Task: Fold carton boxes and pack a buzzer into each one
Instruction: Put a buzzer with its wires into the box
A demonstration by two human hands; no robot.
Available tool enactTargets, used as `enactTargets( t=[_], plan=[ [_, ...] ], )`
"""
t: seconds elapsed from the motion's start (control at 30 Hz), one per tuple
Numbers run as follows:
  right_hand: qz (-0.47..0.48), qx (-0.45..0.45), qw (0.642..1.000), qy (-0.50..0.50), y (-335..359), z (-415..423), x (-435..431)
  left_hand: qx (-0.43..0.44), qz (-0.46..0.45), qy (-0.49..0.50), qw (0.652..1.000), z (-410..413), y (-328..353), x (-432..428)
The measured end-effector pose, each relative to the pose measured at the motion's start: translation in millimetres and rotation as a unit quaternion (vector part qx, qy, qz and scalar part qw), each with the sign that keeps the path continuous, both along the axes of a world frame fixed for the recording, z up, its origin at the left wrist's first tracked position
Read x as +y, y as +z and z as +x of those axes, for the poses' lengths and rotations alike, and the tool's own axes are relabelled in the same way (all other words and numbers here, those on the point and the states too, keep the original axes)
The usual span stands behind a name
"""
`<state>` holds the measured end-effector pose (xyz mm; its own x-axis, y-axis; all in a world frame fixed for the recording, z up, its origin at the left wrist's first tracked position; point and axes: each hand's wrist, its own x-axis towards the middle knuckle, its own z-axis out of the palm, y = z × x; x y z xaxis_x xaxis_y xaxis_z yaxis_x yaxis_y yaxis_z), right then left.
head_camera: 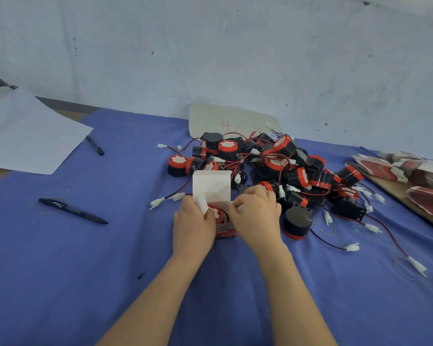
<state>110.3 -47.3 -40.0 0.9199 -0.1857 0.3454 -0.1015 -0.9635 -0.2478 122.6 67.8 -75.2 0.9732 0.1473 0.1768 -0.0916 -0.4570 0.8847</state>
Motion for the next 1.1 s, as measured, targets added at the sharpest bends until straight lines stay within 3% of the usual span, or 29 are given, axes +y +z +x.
enactTargets(
  t=[0.2,0.43,0.5,0.63,0.77,0.83,0.93,1.03,1.1],
  plan=[
    [0.068,0.058,0.995,0.05,3.3,-3.3,-5.4,-0.001,0.035,0.022,0.999,0.1,0.8,0.6],
    [0.0,0.121,0.989,0.081,0.3,-1.7,-4.3,-0.011,0.07,0.044,0.996,-0.6,0.7,1.1],
    [0.07,0.088,0.989,0.095,-0.9,-0.2,-3.9,-0.021,0.066,0.053,0.996,-1.0,1.0,1.9],
    [0.249,-0.066,0.965,0.045,0.8,1.7,-8.7,-0.09,0.041,0.061,0.993,-3.2,1.4,3.1],
    [0.424,-0.09,0.9,0.032,0.8,2.0,-10.8,-0.126,0.032,0.05,0.99,-4.6,1.7,2.8],
    [0.407,-0.048,0.909,0.077,1.2,1.3,-4.3,-0.148,0.038,0.022,0.988,-3.3,0.5,3.3],
    [0.29,-0.023,0.951,0.105,-1.9,2.3,-1.9,-0.18,0.019,-0.039,0.983,-4.5,1.7,3.8],
    [0.338,-0.018,0.937,0.087,-5.4,1.7,-6.6,-0.145,-0.049,-0.048,0.987,-0.3,-1.0,6.7],
    [0.309,-0.003,0.948,0.078,-8.1,2.1,-10.4,-0.102,-0.058,-0.041,0.992,2.8,-3.5,9.6]
  ],
)
